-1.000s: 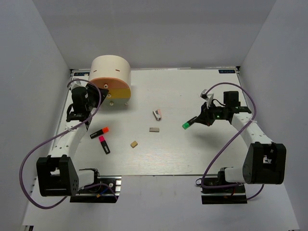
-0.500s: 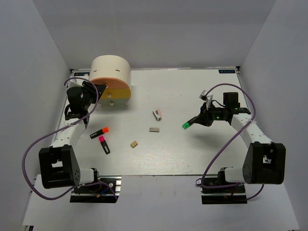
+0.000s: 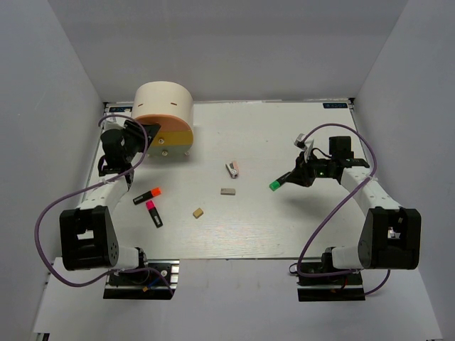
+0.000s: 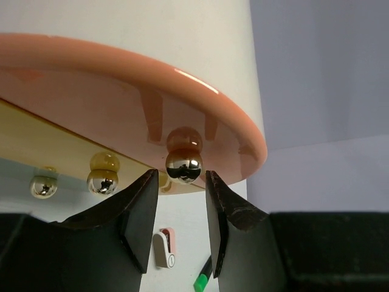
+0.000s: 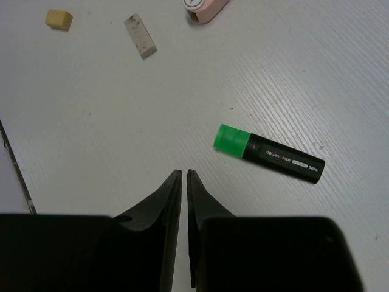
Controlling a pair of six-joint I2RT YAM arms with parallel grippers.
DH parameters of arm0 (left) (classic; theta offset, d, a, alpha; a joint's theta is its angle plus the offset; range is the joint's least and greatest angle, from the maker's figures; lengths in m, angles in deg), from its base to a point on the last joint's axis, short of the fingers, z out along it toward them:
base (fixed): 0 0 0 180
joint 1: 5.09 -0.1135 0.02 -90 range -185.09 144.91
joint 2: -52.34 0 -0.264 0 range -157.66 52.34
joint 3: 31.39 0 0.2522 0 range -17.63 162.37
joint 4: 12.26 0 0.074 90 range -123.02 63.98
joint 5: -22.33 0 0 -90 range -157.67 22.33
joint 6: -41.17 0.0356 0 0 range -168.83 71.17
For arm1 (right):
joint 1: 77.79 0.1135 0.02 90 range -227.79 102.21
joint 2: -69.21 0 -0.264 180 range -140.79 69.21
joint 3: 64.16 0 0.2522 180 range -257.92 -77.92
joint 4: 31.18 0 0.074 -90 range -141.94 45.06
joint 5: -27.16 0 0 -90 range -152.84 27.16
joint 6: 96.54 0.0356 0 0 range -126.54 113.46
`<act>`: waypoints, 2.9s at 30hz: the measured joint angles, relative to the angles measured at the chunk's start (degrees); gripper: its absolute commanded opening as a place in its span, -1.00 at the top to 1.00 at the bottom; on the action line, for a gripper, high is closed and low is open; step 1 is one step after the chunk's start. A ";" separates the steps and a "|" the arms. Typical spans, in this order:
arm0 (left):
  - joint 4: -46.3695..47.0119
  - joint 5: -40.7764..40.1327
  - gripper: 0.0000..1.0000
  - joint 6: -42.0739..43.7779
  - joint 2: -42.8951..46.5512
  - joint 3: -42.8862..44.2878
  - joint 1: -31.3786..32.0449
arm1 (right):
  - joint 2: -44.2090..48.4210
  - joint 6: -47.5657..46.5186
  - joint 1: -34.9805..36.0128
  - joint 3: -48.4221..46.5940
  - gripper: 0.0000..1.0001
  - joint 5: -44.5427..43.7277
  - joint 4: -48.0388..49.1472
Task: Sort the stationery into containers
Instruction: Open the drawer in the storage box, then pick up the stapler from the center of the board.
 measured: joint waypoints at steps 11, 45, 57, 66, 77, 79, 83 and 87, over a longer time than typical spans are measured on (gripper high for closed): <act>3.98 0.20 0.11 -1.73 -0.81 -0.83 -0.28 | 0.00 -0.66 0.00 0.00 0.72 -0.02 -0.02; 3.21 0.44 -0.49 -2.10 13.29 -14.58 -0.74 | 0.02 -2.91 1.27 0.00 -0.81 -2.32 -0.39; -7.26 0.68 -0.94 0.59 15.76 -13.84 -0.74 | -0.55 -0.79 6.21 -3.50 -0.81 -7.48 -0.11; -30.10 -0.70 -0.99 6.21 30.14 -13.64 -0.74 | -7.04 7.91 17.09 -8.17 -0.81 -18.97 4.37; -49.92 -3.91 -0.99 8.41 43.10 -16.39 -0.74 | -22.82 21.27 25.53 -22.36 0.11 -23.34 7.74; -52.06 -4.46 -0.99 8.41 44.06 -16.48 -0.74 | -24.92 24.44 26.69 -24.20 0.04 -25.66 8.13; -55.67 -5.29 -0.99 8.39 46.75 -16.52 -0.74 | -28.55 30.01 28.94 -26.75 -0.27 -29.49 8.76; -58.31 -5.84 -0.99 8.20 48.98 -16.52 -0.74 | -31.30 34.56 31.23 -27.98 -0.81 -33.73 9.25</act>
